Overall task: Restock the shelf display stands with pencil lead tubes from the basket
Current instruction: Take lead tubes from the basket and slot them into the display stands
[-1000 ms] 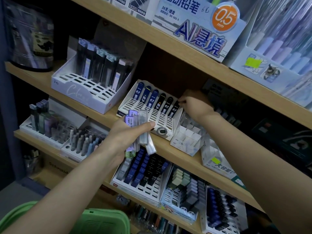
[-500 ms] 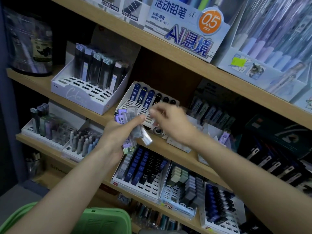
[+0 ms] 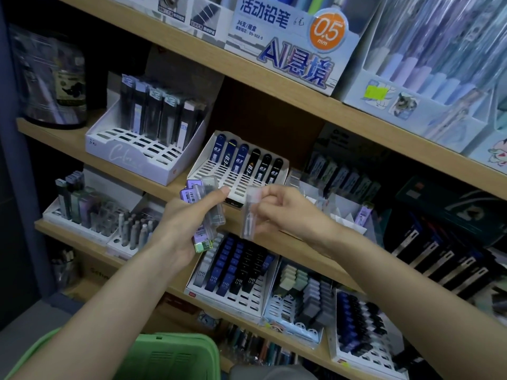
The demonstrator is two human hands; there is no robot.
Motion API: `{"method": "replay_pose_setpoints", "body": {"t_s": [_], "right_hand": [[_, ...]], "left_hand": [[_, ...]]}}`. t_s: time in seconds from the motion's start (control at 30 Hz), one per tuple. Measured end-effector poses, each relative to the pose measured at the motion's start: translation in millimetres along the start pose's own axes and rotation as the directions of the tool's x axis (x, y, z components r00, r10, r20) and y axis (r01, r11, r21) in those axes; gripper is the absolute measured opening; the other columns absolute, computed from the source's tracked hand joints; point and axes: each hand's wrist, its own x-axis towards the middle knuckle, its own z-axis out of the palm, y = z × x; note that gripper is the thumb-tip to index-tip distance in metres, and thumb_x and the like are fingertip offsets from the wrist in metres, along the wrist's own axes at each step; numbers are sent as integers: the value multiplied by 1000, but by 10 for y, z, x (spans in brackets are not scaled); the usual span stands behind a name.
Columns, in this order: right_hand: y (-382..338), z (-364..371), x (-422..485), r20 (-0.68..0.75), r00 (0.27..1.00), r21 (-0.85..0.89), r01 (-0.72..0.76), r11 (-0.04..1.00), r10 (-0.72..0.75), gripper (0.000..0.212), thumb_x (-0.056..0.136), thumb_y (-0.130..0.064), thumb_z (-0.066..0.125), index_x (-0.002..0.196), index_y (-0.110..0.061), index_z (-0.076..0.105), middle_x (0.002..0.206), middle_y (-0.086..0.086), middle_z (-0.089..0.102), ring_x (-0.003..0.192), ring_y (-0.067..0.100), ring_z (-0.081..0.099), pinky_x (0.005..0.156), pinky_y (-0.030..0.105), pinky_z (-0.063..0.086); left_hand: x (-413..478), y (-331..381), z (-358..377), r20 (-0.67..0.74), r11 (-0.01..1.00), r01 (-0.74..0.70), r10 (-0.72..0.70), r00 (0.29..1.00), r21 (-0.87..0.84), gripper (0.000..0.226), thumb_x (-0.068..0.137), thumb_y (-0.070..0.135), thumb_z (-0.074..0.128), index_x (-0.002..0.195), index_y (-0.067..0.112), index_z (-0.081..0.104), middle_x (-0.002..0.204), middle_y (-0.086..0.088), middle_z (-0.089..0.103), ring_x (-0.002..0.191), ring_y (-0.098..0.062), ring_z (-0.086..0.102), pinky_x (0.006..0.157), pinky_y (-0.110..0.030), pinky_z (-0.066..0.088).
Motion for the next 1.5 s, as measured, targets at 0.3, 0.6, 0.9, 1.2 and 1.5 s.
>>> {"method": "replay_pose_setpoints", "body": {"t_s": [0.3, 0.6, 0.9, 1.2, 1.5], "right_hand": [[160, -682, -160, -483, 862, -121, 110, 987, -155, 16, 92, -8, 58, 100, -21, 52, 93, 5, 63, 77, 13, 65, 68, 24, 57], [293, -876, 108, -582, 785, -84, 199, 976, -210, 4, 92, -12, 60, 93, -16, 60, 83, 0, 61, 75, 8, 63, 64, 17, 54], [319, -777, 235, -533, 707, -471, 208, 858, -464, 17, 84, -19, 71, 101, -16, 69, 87, -3, 67, 71, 1, 59, 72, 10, 49], [227, -735, 222, -429, 743, -540, 245, 806, -513, 16, 82, -16, 72, 97, -17, 67, 82, 2, 65, 71, 10, 60, 66, 13, 49], [449, -643, 253, -351, 824, -582, 181, 793, -445, 8, 84, -14, 70, 91, -11, 68, 86, 3, 69, 73, 8, 65, 75, 23, 55]], "left_hand": [[-15, -168, 315, 86, 994, 34, -43, 995, 107, 15, 75, 23, 77, 82, 14, 67, 56, 5, 62, 57, -13, 59, 55, -26, 45], [-46, -258, 588, 131, 990, 35, -53, 990, 135, 12, 77, 19, 75, 81, 15, 64, 49, 9, 60, 44, -3, 58, 41, -14, 42], [-17, -289, 607, 105, 979, 41, -63, 992, 198, 14, 76, 24, 76, 82, 18, 65, 51, 11, 64, 46, -2, 60, 42, -16, 45], [-14, -294, 591, 111, 977, 36, -61, 992, 210, 15, 76, 24, 77, 85, 18, 67, 59, 9, 66, 62, -10, 62, 54, -23, 47], [-39, -288, 572, 120, 974, 38, -67, 991, 225, 16, 76, 24, 77, 88, 17, 68, 65, 7, 68, 62, -9, 62, 55, -23, 45]]}}
